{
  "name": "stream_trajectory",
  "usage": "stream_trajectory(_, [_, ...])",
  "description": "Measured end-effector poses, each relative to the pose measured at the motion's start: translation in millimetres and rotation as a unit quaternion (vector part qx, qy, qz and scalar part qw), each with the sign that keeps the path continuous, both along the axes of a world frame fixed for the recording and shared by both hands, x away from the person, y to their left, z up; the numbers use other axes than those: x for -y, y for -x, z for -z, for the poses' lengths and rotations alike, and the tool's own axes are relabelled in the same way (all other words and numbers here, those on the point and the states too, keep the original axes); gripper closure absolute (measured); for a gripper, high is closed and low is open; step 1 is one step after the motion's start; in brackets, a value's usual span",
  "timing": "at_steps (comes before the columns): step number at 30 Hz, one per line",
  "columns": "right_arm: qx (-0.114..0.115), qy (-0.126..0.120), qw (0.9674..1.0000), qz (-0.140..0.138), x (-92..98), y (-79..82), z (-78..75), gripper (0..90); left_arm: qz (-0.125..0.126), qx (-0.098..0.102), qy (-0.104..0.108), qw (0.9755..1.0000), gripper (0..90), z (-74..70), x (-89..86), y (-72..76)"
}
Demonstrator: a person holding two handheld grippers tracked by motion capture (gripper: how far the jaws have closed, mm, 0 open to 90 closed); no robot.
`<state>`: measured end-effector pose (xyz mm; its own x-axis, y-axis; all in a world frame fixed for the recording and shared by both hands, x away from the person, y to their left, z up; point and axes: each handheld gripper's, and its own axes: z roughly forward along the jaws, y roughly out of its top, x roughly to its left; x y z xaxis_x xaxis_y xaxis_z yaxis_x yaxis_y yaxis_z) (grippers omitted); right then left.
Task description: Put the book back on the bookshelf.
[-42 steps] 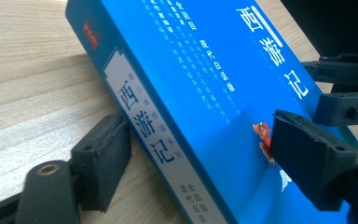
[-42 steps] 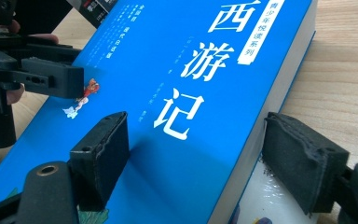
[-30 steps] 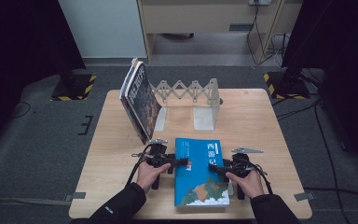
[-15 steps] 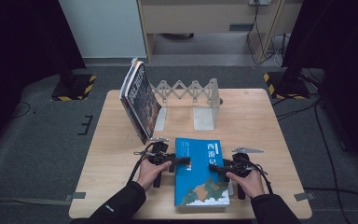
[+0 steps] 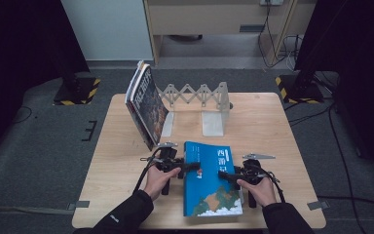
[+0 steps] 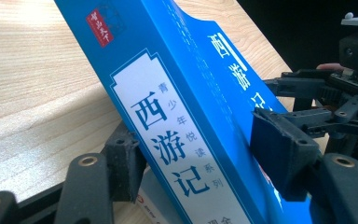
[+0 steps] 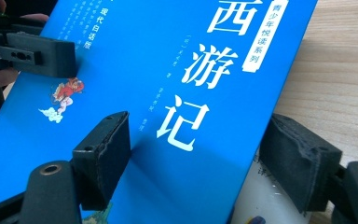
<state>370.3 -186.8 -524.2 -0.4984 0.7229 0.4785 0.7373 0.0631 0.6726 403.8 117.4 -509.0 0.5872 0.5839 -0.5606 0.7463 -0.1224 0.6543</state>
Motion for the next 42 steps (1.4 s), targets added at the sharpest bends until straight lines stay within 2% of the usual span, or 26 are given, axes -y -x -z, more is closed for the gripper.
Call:
stream_trajectory(6, [-0.005, -0.001, 1.0000, -0.001, -0.1, -0.1, -0.7, 25.1, 0.000, 0.006, 0.006, 1.0000, 41.6, -3.4, 2.2, 2.6])
stream_trajectory(10, [-0.006, 0.000, 1.0000, -0.002, 0.1, -0.3, -1.1, 25.2, 0.002, 0.012, 0.001, 0.9999, 42.0, -4.6, 4.4, 3.0])
stream_trajectory(15, [-0.005, 0.003, 1.0000, -0.002, -0.3, -0.5, -1.3, 25.4, 0.007, 0.006, -0.004, 1.0000, 40.9, -1.3, 8.9, 1.1])
stream_trajectory(17, [-0.003, 0.003, 1.0000, -0.005, -0.9, -0.9, -1.1, 25.6, 0.016, 0.002, -0.012, 0.9998, 40.4, 0.7, 13.4, 0.8])
stream_trajectory(21, [-0.003, 0.005, 1.0000, -0.007, -1.5, -1.0, -1.7, 25.8, 0.017, -0.002, -0.006, 0.9998, 41.7, 0.0, 11.8, 0.4])
stream_trajectory(24, [-0.005, 0.003, 1.0000, -0.008, -1.4, -1.3, -2.6, 26.2, 0.018, 0.000, -0.001, 0.9998, 44.1, -2.3, 11.0, 0.9])
stream_trajectory(33, [-0.002, 0.007, 0.9999, -0.015, -0.4, -3.7, -6.1, 28.7, 0.022, 0.005, -0.012, 0.9997, 46.2, -11.2, 11.4, 1.0])
stream_trajectory(42, [0.004, 0.006, 0.9998, -0.020, 3.6, -7.7, -14.1, 35.3, 0.025, 0.008, -0.010, 0.9996, 49.9, -24.3, 11.0, -4.0])
